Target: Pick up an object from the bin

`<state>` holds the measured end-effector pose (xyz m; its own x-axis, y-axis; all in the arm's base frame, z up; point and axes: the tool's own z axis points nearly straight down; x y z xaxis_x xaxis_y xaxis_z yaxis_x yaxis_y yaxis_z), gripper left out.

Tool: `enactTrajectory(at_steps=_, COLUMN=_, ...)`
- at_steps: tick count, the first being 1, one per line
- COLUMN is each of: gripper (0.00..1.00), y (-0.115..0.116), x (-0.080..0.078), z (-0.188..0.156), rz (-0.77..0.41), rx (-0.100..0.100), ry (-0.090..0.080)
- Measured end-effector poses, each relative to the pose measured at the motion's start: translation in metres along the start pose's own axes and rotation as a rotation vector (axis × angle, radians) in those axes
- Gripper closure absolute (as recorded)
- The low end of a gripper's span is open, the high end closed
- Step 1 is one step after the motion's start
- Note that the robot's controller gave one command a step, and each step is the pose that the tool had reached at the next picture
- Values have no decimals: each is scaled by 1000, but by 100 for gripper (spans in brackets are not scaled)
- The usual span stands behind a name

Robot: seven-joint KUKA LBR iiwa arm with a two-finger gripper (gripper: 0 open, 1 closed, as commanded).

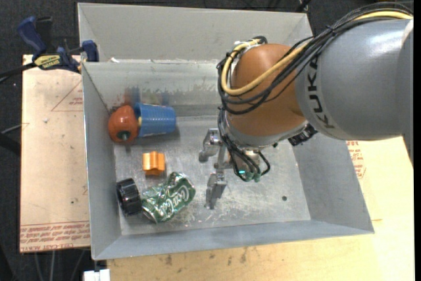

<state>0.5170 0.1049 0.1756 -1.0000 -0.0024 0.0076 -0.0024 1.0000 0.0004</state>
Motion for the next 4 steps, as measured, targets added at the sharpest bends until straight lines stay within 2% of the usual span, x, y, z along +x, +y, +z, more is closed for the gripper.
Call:
enactTrajectory(at_steps=1, gripper=0, y=0, x=-2, z=-4, rz=2, rx=-1, ry=-7)
enactTrajectory(at_steps=2, gripper=0, y=11, x=5, z=39, rz=-28, rx=-1, ry=-16)
enactTrajectory(at_steps=3, gripper=100, y=89, x=16, z=78, rz=-79, rx=-6, ry=-32)
enactTrajectory(at_steps=4, gripper=100, y=89, x=16, z=78, rz=-79, rx=-6, ry=-32)
